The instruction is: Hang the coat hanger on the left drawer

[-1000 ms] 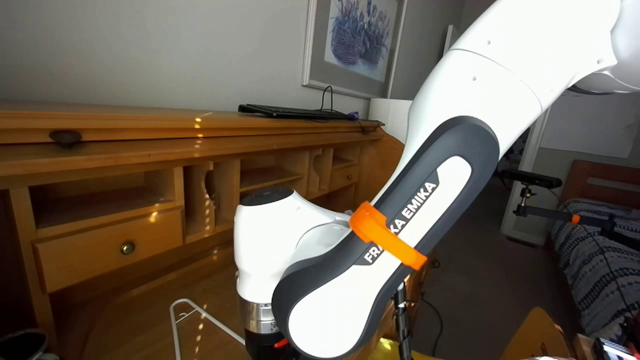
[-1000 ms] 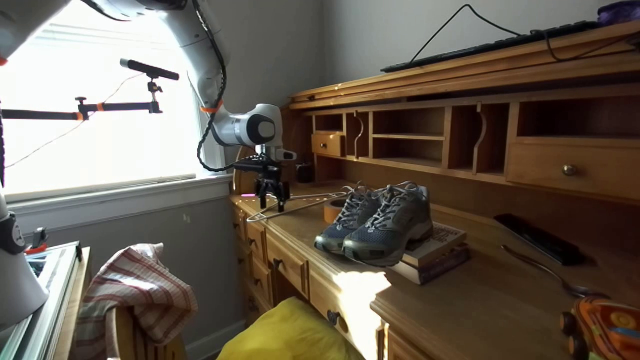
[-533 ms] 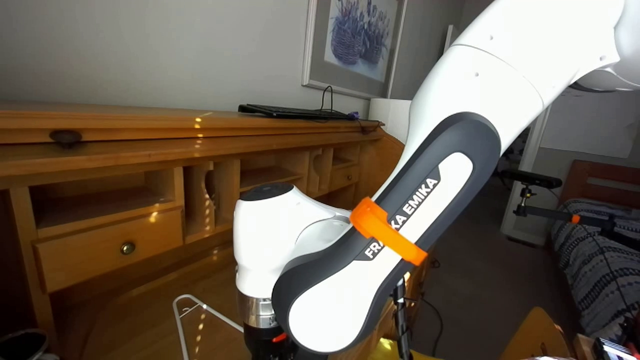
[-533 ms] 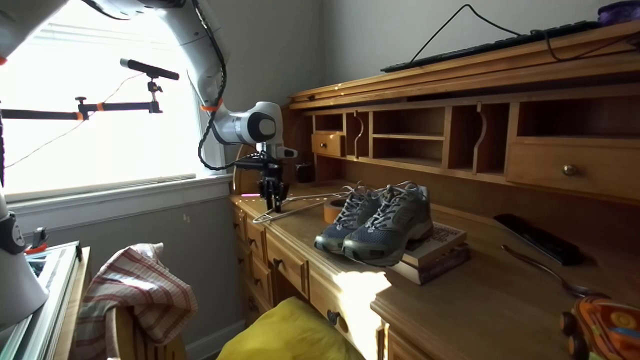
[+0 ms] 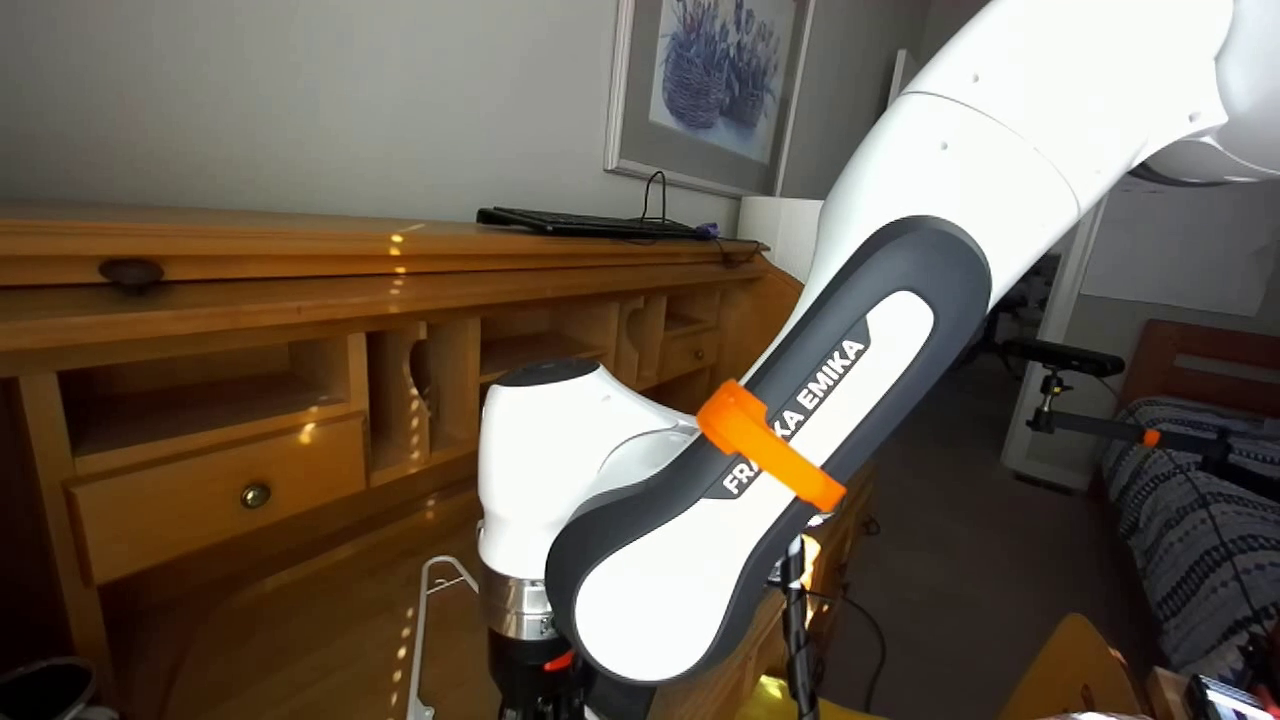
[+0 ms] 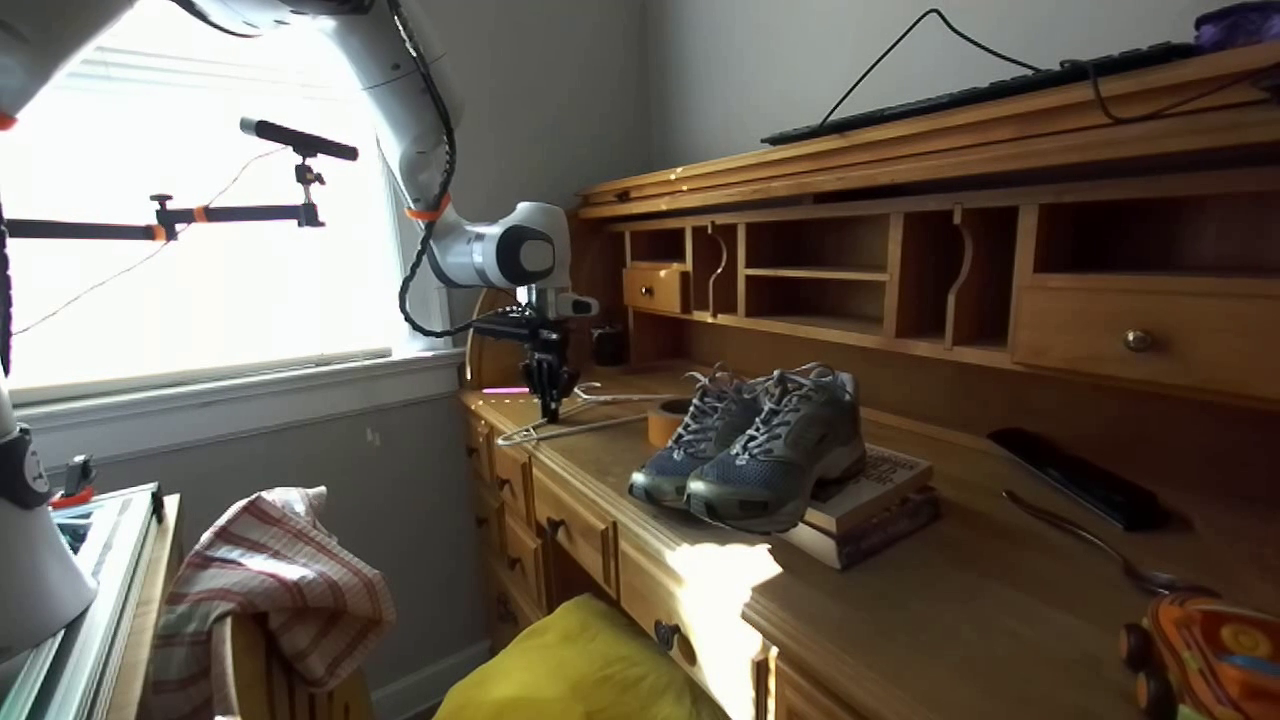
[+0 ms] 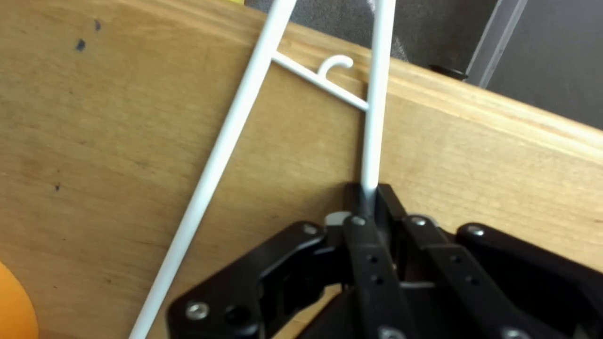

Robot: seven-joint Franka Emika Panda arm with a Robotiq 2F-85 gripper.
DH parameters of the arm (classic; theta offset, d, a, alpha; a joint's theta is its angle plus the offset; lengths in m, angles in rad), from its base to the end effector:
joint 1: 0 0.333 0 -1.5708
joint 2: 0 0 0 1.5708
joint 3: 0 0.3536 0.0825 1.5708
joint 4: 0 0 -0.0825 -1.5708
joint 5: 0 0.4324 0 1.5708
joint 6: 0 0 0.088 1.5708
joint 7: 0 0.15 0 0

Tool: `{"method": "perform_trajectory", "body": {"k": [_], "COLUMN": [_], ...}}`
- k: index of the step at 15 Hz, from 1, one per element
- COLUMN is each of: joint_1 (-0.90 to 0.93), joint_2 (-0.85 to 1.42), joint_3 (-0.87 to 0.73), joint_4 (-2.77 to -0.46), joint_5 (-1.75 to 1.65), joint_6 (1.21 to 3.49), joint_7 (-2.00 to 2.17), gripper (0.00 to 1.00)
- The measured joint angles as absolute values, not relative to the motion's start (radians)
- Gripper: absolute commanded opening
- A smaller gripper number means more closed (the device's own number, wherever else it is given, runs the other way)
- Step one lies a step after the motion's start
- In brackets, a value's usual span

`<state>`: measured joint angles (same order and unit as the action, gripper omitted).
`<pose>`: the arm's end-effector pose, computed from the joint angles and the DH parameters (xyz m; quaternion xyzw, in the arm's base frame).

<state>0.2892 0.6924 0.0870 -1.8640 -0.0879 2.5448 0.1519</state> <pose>0.6363 0.2502 0.0882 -0.9904 -0.1383 0.0045 0.0021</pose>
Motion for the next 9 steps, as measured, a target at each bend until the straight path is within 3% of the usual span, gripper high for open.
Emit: {"method": "perform_trajectory", "body": {"k": [9], "joint_1": [0.277], "joint_2": [0.644], "joint_3": [0.095], "joint_4": [-1.922], "joint_5": [-0.069], "joint_6": [2.770], "joint_7": [0.165], "gripper": [0.02]}}
